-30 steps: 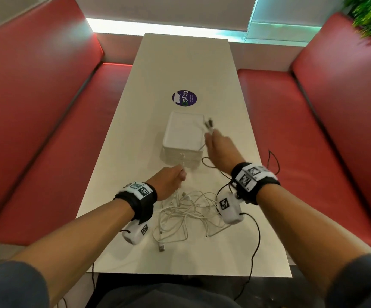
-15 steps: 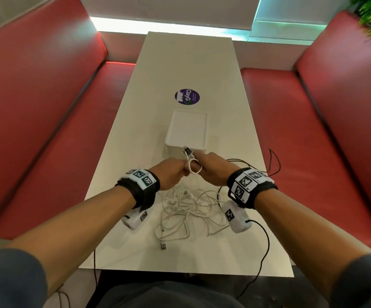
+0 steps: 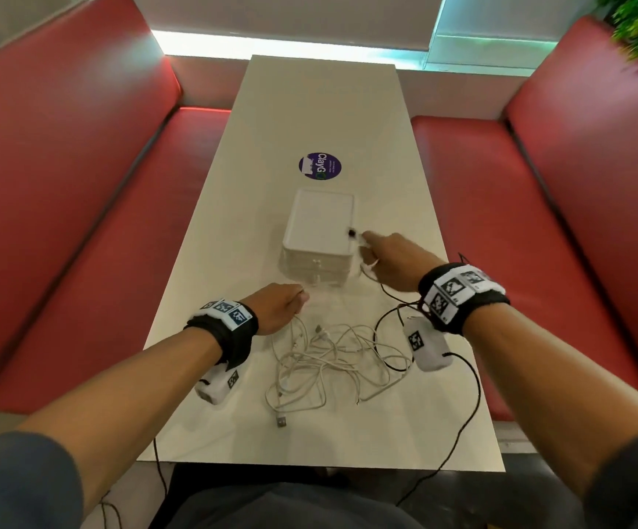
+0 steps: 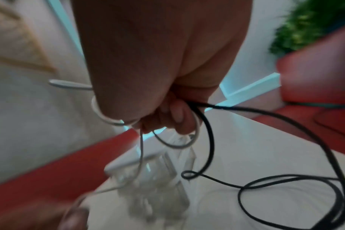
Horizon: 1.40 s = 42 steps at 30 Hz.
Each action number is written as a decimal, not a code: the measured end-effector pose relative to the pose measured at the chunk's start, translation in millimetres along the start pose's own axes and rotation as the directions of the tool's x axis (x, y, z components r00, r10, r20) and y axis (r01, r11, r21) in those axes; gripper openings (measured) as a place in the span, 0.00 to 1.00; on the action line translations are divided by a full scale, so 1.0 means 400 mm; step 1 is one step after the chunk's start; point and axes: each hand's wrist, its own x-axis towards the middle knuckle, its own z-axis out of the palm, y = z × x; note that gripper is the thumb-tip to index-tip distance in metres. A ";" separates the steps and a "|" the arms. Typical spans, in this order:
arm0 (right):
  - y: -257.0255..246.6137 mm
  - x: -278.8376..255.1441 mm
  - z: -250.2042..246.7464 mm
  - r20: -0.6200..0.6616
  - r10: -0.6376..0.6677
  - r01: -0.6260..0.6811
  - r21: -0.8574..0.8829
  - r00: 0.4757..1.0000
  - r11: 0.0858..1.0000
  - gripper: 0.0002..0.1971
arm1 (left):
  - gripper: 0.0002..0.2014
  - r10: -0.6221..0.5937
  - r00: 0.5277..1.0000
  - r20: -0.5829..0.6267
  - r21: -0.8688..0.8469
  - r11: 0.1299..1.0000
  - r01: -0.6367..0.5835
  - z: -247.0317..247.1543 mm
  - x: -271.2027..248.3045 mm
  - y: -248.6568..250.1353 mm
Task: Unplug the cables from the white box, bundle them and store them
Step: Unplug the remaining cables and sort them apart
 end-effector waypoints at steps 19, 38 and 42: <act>-0.052 0.001 0.042 0.175 0.054 -0.029 -0.142 0.983 0.989 0.10 | 0.11 0.108 0.985 -0.135 -0.151 0.980 -0.129 -0.010 0.025 0.063; 0.016 0.018 -0.038 0.209 0.429 -0.375 -0.252 0.879 0.892 0.14 | 0.08 0.046 0.998 -0.054 0.244 0.969 -0.031 0.012 0.012 -0.022; 0.008 0.019 0.008 0.273 0.358 -0.295 -0.245 0.893 0.923 0.04 | 0.08 -0.036 0.990 0.136 0.381 0.924 -0.019 0.024 -0.002 0.009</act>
